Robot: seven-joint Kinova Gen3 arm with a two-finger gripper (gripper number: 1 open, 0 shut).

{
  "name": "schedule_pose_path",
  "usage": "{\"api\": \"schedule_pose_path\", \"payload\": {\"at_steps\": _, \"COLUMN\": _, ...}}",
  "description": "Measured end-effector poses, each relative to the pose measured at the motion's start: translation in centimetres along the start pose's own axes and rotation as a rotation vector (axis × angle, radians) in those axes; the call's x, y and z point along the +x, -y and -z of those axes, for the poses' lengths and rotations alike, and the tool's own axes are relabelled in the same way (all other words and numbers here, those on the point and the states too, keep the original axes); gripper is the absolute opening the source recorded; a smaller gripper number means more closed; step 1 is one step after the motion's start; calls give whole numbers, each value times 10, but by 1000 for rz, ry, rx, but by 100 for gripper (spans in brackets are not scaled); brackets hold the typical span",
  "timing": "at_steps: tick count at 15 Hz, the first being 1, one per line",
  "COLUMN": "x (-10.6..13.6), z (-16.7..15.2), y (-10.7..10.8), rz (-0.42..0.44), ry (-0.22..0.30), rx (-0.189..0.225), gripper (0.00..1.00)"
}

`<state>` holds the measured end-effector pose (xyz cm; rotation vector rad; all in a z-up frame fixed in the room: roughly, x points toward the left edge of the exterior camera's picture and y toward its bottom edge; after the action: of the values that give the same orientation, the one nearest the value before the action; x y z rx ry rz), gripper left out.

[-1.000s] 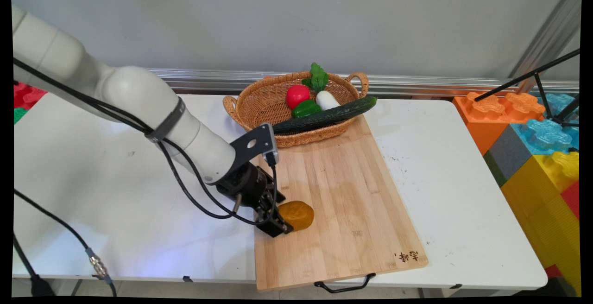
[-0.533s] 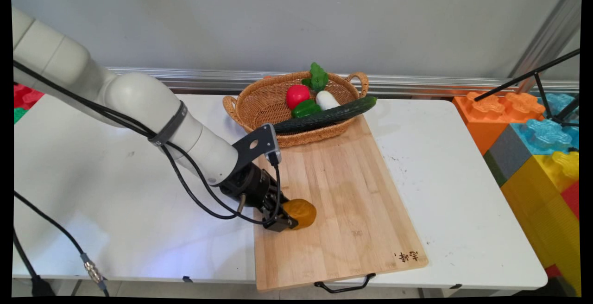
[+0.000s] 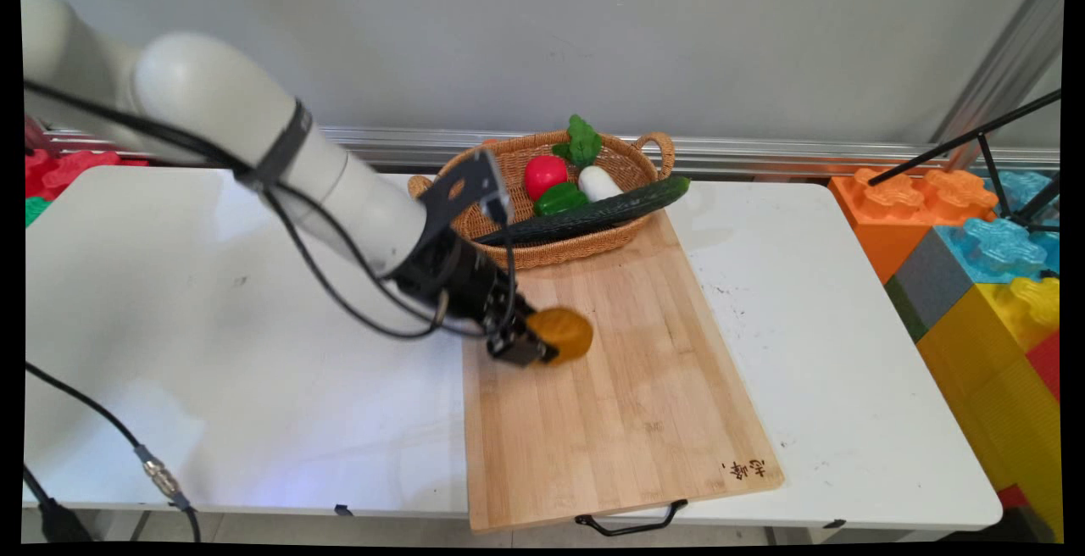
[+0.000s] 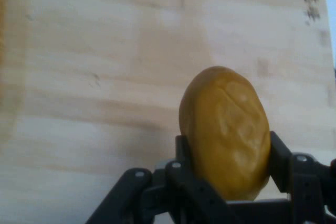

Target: Place the picked object in the vegetable basket

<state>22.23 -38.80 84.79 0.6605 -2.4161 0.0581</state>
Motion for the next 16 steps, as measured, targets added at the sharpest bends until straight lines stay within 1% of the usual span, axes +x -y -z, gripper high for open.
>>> {"api": "schedule_pose_path", "payload": {"at_steps": 1, "x": 6, "z": 4, "y": 3, "rz": -2, "ry": -7, "rx": 13, "gripper": 0}}
{"api": "schedule_pose_path", "payload": {"at_steps": 3, "x": 23, "z": 17, "y": 18, "rz": -4, "ry": -31, "rx": 65, "gripper": 0}}
{"api": "schedule_pose_path", "payload": {"at_steps": 5, "x": 37, "z": 27, "y": 40, "rz": 3, "ry": -48, "rx": 133, "gripper": 0}}
{"api": "schedule_pose_path", "payload": {"at_steps": 7, "x": 45, "z": 36, "y": 70, "rz": 27, "ry": -58, "rx": 216, "gripper": 0}}
{"api": "schedule_pose_path", "payload": {"at_steps": 8, "x": 47, "z": 40, "y": 83, "rz": 39, "ry": -59, "rx": 250, "gripper": 0}}
{"api": "schedule_pose_path", "payload": {"at_steps": 9, "x": 48, "z": 42, "y": 92, "rz": 48, "ry": -60, "rx": 272, "gripper": 0}}
{"api": "schedule_pose_path", "payload": {"at_steps": 10, "x": 48, "z": 44, "y": 105, "rz": 62, "ry": -58, "rx": 303, "gripper": 0}}
{"api": "schedule_pose_path", "payload": {"at_steps": 12, "x": 47, "z": 46, "y": 126, "rz": 84, "ry": -50, "rx": 348, "gripper": 0}}
{"api": "schedule_pose_path", "payload": {"at_steps": 13, "x": 46, "z": 46, "y": 133, "rz": 93, "ry": -44, "rx": 362, "gripper": 0}}
{"api": "schedule_pose_path", "payload": {"at_steps": 15, "x": 40, "z": 45, "y": 156, "rz": 121, "ry": -22, "rx": 398, "gripper": 0}}
{"api": "schedule_pose_path", "payload": {"at_steps": 16, "x": 36, "z": 42, "y": 166, "rz": 136, "ry": -11, "rx": 408, "gripper": 0}}
